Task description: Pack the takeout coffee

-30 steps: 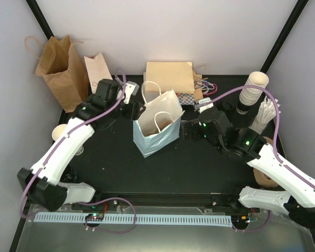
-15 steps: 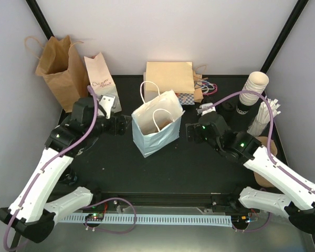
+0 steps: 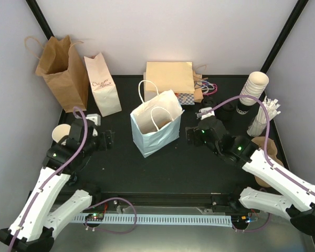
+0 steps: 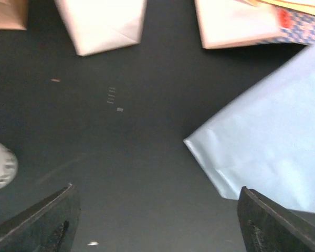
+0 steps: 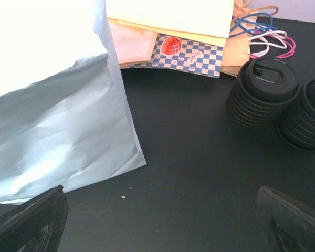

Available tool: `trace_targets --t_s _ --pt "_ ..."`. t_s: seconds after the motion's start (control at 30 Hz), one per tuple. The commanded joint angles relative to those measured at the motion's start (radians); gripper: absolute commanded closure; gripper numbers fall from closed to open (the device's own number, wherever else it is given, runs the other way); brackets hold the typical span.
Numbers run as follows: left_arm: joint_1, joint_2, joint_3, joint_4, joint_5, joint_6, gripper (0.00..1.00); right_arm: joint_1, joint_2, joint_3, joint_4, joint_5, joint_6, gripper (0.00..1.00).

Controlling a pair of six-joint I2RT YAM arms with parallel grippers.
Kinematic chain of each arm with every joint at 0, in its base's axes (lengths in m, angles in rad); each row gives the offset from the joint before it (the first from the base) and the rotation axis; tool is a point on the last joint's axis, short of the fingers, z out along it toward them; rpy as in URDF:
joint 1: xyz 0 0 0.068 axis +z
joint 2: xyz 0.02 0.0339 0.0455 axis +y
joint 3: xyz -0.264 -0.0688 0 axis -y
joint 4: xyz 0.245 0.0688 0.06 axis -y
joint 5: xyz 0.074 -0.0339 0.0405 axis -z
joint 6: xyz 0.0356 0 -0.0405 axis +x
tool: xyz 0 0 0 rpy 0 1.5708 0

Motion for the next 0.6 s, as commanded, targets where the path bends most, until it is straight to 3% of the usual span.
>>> trace_targets --t_s 0.0,0.2,0.43,0.57 --pt "0.115 0.031 0.105 -0.075 -0.160 0.068 0.20 -0.006 -0.042 -0.014 0.050 -0.003 -0.016 0.00" --pt "0.395 0.130 0.146 -0.029 -0.096 0.190 0.30 -0.005 -0.056 -0.014 0.054 -0.041 -0.022 0.00" --pt "0.562 0.236 0.146 0.066 -0.020 0.193 0.34 -0.006 -0.083 0.002 0.009 -0.085 -0.047 0.00" --pt "0.593 0.288 0.180 0.074 -0.030 0.195 0.36 -0.006 -0.107 -0.006 0.002 -0.087 -0.063 0.00"
